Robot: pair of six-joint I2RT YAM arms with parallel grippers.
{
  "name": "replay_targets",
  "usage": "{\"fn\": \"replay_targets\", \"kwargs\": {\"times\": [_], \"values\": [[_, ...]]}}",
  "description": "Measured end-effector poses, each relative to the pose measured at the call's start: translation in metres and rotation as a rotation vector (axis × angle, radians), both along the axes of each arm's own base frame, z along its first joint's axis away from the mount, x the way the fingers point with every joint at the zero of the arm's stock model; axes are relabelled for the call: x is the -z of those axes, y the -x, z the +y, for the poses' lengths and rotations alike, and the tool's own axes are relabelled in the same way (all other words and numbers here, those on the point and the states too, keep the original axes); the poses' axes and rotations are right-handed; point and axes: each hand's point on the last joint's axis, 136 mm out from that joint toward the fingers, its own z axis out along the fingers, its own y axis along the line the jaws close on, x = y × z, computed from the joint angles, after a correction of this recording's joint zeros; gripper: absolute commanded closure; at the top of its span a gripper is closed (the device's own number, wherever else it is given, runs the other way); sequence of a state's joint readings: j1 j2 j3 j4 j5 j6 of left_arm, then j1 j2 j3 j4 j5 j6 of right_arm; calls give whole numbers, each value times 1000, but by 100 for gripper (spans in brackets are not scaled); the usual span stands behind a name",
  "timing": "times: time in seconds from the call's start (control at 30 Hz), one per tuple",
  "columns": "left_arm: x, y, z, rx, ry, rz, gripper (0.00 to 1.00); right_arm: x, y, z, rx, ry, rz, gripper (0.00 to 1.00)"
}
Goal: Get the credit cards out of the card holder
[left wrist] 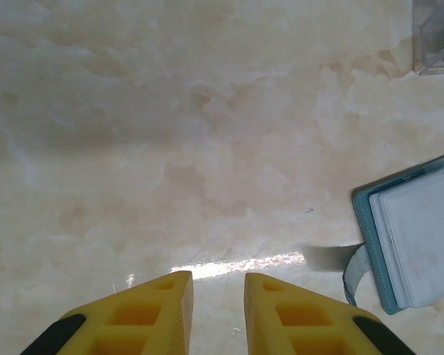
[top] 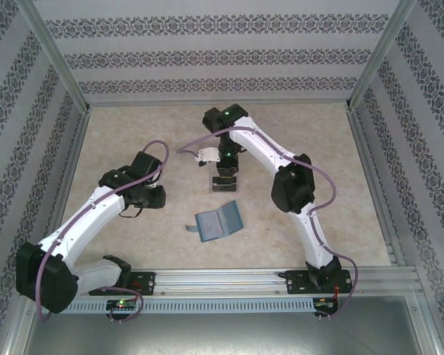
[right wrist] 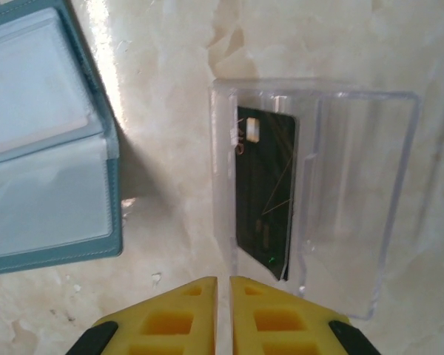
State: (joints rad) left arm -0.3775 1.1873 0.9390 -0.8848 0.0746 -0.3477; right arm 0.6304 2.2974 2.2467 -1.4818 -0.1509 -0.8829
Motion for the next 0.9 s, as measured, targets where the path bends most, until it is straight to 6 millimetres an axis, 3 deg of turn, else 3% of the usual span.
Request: {"fn": "replay_targets", "kwargs": {"times": [0.4, 0.67, 0.9], "values": [[10, -1, -30, -25, 141, 75, 73, 23, 42, -8, 172, -33, 85, 84], [17, -2, -66, -23, 218, 104, 73, 47, 60, -2, 473, -73, 154, 78], [36, 4, -94, 13, 212, 158, 74, 73, 83, -13, 695, -70, 207, 82]]}}
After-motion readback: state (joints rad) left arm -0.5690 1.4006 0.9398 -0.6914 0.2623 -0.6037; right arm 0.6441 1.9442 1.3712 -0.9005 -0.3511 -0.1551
